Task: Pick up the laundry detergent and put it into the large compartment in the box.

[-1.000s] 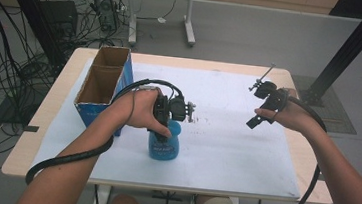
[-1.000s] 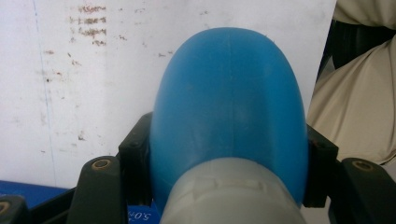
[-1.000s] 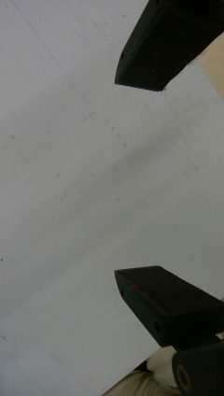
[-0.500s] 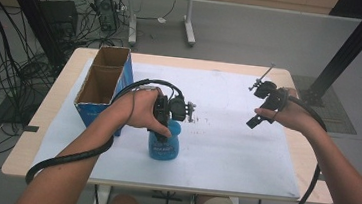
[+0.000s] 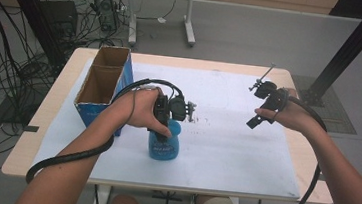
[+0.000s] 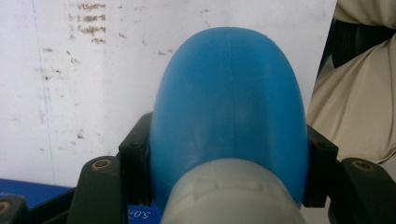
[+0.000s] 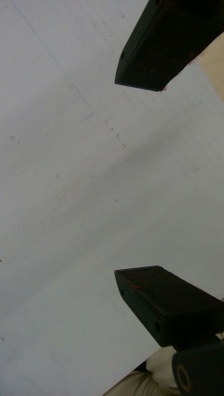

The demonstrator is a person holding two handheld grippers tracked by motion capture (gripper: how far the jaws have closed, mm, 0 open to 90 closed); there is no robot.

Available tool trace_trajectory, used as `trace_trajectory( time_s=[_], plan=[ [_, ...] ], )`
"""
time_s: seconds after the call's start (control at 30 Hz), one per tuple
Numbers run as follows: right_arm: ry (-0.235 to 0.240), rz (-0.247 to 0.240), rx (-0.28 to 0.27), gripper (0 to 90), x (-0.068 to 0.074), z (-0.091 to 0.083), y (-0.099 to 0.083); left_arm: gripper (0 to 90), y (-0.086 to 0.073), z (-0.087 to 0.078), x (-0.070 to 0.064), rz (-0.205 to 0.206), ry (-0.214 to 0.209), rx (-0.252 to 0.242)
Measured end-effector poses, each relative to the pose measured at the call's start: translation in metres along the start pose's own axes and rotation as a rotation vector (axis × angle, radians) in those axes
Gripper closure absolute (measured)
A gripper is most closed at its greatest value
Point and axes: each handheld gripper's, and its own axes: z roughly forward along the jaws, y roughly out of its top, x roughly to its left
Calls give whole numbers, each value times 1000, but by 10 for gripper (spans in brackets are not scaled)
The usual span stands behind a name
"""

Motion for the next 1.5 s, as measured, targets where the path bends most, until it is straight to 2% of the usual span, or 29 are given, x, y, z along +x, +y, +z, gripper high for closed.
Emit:
trace_trajectory(
  time_s=[0.9,1.1,1.27,1.5],
  plan=[
    [3,2,-3,69,1,0,-1,377,4,-1,-2,1,2,16],
    [5,-7,-1,69,1,2,-1,378,4,-2,-1,-6,-19,11],
    [5,-7,-3,69,2,1,-1,378,6,-10,-4,-17,-11,19],
    [3,-10,-5,69,4,-1,-2,378,6,-40,-5,-48,-6,13]
  ],
)
